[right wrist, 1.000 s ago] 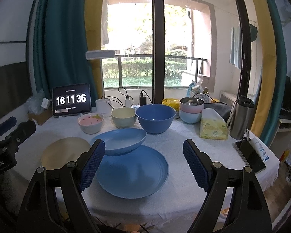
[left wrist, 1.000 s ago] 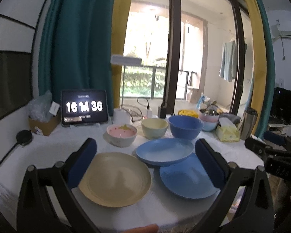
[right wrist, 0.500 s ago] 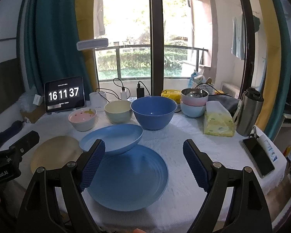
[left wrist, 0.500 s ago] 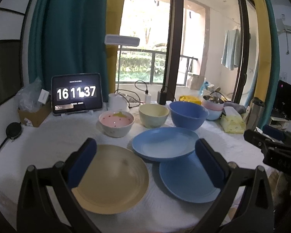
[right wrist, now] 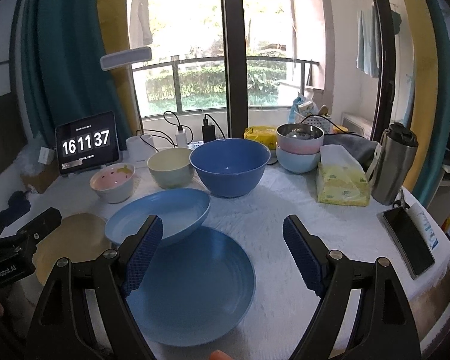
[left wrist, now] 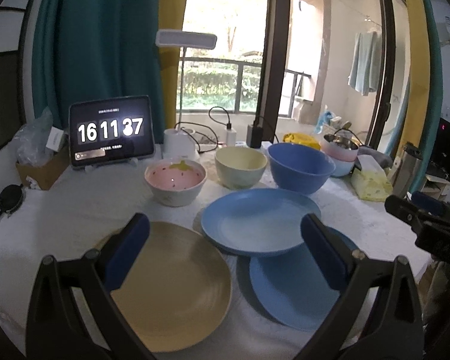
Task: Organize plates and bowls
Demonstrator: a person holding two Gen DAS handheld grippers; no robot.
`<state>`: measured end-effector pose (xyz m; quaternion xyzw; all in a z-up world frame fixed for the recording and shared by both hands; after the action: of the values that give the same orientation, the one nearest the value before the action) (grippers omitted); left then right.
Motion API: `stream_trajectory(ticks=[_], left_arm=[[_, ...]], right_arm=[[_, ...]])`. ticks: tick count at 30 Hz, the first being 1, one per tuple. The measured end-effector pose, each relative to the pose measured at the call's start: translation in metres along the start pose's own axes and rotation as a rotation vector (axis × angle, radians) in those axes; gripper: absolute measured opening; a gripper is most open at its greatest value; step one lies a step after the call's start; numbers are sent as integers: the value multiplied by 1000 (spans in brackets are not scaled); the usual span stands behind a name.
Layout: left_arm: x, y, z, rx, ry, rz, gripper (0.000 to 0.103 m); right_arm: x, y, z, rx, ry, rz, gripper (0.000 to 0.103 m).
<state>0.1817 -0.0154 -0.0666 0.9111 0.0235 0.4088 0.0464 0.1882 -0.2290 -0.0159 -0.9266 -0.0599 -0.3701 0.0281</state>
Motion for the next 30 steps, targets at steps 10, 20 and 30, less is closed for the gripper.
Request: stream_trajectory(ticks=[10,20,30], left_arm=[[19,0,47,-7,-101,-32,101],[32,0,84,7,-152,-38,101],[31,-2,122,-10,-238,-59,86]], right_arm=[[21,6,40,29,-53,8,85],[33,5,76,80,-100,-3,79],[38,3,109,123,-158,-5,72]])
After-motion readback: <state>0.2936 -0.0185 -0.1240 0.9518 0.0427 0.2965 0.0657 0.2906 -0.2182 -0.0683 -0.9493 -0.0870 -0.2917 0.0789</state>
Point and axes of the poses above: each gripper's, at about its wrist camera, not at the fingertips, and z roughly the way its jaws point, y to its right, x to its top, the point moved 4 cm from there along z, roughly the way its jaws point, and after that the axes turned 13 degrees about -y, right-handed, at the moved point
